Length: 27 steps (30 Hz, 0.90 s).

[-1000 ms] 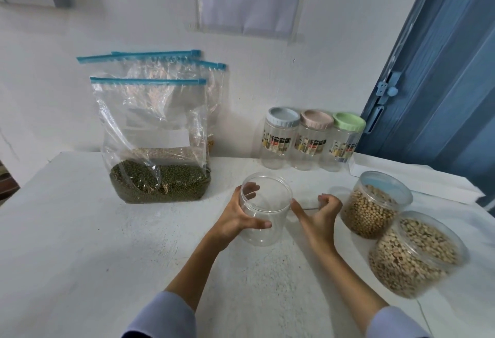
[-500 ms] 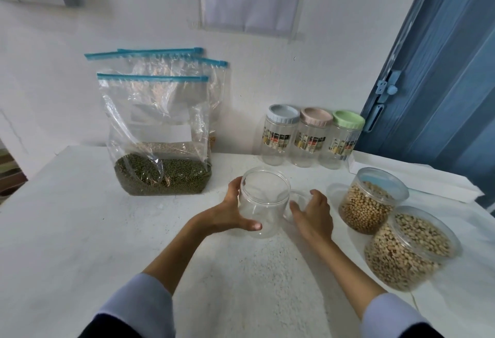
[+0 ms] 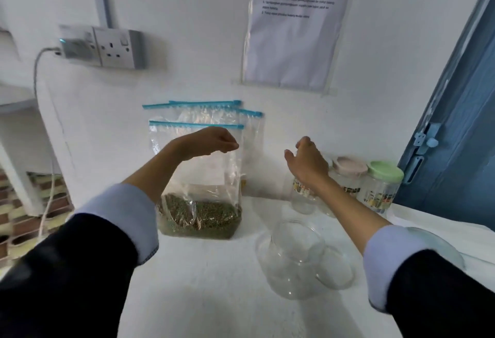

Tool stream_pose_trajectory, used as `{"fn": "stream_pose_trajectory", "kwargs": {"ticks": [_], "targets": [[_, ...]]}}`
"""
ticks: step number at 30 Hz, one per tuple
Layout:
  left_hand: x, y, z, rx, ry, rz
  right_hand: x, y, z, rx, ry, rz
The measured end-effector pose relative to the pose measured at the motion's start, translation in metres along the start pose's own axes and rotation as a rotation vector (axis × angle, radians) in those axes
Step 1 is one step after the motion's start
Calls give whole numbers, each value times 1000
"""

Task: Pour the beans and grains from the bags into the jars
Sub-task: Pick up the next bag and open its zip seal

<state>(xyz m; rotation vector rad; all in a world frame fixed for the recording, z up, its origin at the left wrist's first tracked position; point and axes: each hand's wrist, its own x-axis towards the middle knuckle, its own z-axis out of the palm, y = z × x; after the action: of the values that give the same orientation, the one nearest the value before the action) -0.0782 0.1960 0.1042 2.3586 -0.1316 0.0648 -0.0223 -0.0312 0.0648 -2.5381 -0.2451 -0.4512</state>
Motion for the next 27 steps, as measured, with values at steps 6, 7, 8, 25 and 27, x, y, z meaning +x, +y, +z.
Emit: {"fn": "stream_pose_trajectory", "kwargs": {"ticks": [6,7,8,25,27], "targets": [[27,-14,-22,241,71,-11,44,-54,27,259,-197,-29],[32,-16,-23,270,71,-12,49,-61,33,293,-222,-31],[36,-18,-22,290,71,-14,53,-66,39,322,-244,-31],[82,-43,-7,245,150,-30,91,-92,95,400,-214,-35],[82,-38,-6,225,172,-6,87,-90,95,506,-197,-52]]}}
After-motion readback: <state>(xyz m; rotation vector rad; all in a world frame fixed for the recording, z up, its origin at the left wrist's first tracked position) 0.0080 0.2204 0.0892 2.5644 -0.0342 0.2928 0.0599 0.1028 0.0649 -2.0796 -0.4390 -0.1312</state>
